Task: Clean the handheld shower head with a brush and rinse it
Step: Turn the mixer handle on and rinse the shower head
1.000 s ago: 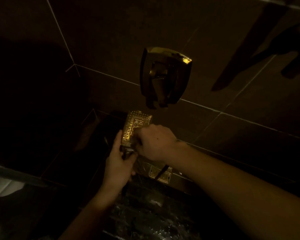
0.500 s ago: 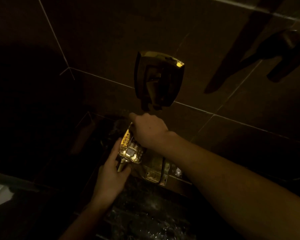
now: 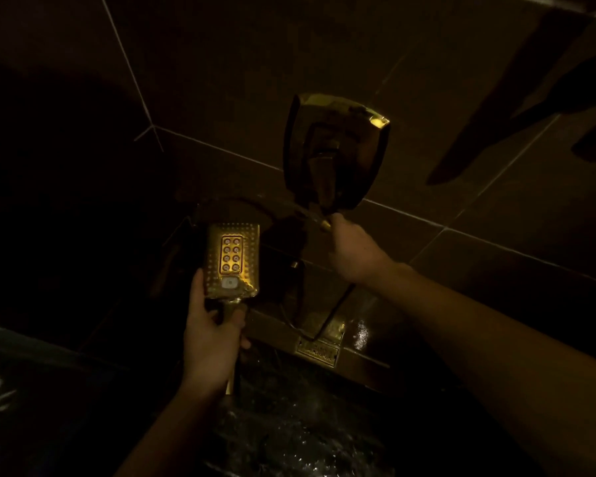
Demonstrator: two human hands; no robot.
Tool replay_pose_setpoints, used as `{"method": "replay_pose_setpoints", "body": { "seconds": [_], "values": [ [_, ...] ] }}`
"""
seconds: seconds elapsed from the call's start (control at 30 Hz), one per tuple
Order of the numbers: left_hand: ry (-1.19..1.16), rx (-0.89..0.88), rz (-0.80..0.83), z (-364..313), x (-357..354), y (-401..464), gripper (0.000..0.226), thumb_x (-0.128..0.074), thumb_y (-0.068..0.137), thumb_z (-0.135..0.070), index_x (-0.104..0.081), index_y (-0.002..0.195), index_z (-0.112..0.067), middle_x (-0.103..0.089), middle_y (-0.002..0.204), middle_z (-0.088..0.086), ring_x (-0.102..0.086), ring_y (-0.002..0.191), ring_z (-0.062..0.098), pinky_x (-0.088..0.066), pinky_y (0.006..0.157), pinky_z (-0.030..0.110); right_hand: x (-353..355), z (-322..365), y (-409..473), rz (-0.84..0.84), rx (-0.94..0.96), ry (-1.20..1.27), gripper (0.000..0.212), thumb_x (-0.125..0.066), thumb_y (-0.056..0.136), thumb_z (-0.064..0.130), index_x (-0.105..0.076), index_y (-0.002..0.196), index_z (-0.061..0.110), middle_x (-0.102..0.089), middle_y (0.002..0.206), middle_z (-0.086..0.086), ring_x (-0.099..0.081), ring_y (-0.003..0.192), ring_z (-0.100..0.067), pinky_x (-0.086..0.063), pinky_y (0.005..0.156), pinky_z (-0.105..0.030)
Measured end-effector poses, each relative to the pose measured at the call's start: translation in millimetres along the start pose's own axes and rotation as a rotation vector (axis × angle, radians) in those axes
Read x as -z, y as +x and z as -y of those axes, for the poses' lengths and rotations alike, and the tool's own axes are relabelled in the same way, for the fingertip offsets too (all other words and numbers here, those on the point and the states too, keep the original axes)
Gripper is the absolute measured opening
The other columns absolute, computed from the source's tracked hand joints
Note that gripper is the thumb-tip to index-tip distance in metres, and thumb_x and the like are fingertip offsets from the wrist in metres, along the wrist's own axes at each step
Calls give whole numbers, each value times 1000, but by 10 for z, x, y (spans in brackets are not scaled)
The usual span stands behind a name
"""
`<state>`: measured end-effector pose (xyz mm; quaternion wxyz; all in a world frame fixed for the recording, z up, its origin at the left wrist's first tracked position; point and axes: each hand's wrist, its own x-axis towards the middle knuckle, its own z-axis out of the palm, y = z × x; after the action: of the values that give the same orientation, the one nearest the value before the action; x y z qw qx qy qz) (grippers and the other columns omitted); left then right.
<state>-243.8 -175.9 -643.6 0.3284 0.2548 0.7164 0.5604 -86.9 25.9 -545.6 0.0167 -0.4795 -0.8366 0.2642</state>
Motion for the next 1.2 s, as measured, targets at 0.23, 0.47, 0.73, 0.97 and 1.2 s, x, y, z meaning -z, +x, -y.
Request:
{"method": "replay_pose_setpoints", "body": {
  "seconds": [0.23,0.47,0.73,0.97,1.2],
  "values": [
    [-24,71,-49,40,59,46,89,-69,95,-6,-25,156,-53,-70,120,10,-74,70,10,-56,51,25,38,-137,221,-75,-40,-79,29,-47,103,32,-51,124,12,-34,130,-18,-55,90,-40,-49,86,-48],
    [-108,114,-56,-26,38,39,87,-68,96,-6,-26,152,-59,-74,100,9,-70,55,7,-54,47,23,24,-200,304,-45,-55,-95,32,-46,104,33,-52,131,17,-35,133,-16,-55,101,-42,-48,92,-52],
    [-93,150,-21,-167,-16,-100,81,-66,98,-9,-26,157,-49,-71,104,11,-68,57,7,-51,46,22,-91,-118,137,29,-206,-28,30,-52,100,19,-57,128,9,-62,120,-17,-62,106,-35,-50,79,-38],
    [-140,286,31,-352,-175,-233,23,-66,98,-16,-59,120,-13,-67,84,9,-62,47,10,-47,40,26,-124,-232,-172,402,-282,-281,35,-57,97,9,-55,132,5,-53,138,-14,-54,123,-30,-47,95,-33],
    [-119,326,-5,-526,-291,-453,13,-70,96,-18,-69,106,-10,-70,80,10,-62,49,13,-44,39,27,-126,-313,-357,238,-291,-42,10,-54,98,14,-62,101,9,-63,111,-12,-62,85,-20,-51,68,-29]
  ]
}}
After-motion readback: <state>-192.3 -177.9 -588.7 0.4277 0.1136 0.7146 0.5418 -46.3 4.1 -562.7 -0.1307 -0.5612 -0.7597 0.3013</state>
